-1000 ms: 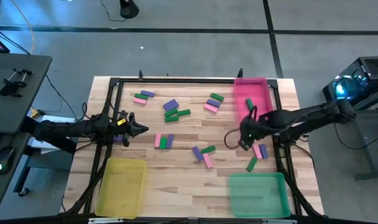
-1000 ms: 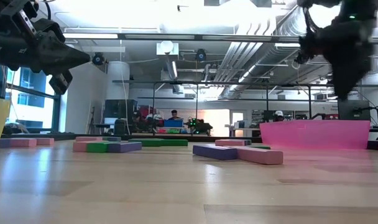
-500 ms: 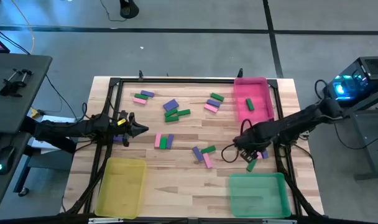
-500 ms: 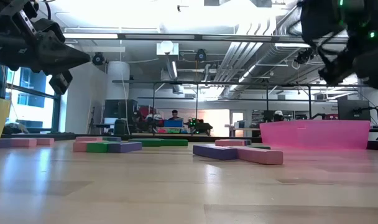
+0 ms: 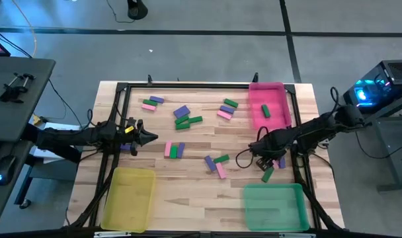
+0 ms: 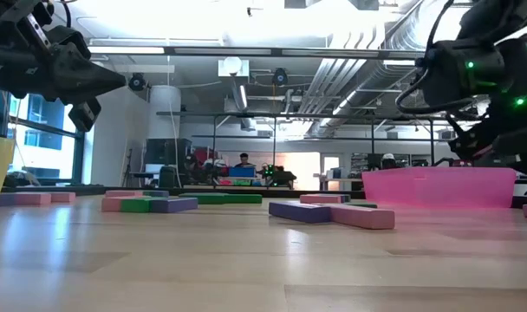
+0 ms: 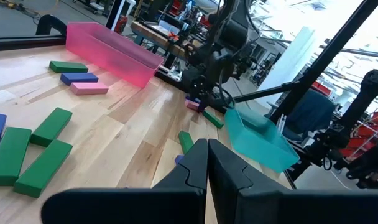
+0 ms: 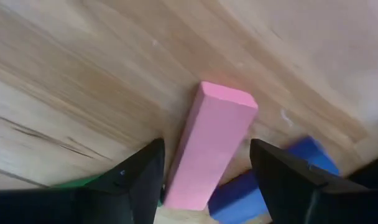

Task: Sort blocks
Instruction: Put the pink block into the green bin

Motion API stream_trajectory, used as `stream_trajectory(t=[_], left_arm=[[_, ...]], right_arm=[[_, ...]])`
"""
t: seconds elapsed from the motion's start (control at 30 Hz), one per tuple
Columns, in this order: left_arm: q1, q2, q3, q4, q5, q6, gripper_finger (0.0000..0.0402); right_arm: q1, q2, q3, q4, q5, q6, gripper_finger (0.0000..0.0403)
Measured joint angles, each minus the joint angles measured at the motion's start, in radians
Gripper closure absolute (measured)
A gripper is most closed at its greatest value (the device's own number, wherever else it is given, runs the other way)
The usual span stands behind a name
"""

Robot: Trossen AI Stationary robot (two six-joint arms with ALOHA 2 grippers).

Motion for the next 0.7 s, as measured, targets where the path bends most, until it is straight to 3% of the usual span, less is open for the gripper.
stream_trajectory(t=[0.2,0.47,0.53,0.63,0.7], left_arm=[[0.0,0.0,0.0,0.0,0.0,0.0,0.0401],[0.0,0.0,0.0,0.0,0.0,0.0,0.0402],[0.0,0.0,0.0,0.0,0.0,0.0,0.0402],[0.0,0.0,0.0,-0.001,0.0,0.0,0.0402],[0.0,0.0,0.0,0.0,0.0,0.0,0.0401]], right_arm=[[0.001,-0.002,-0.026,0.067,0.001,-0.019,0.0206],[0.01,-0.003,-0.01,0.058,0.048,-0.063,0.0329],[0.029,0.001,0.021,0.034,0.096,-0.064,0.0332],[0.066,0.006,0.088,0.014,0.274,-0.05,0.0332],[0.097,0.003,0.146,0.003,0.338,-0.035,0.0332]])
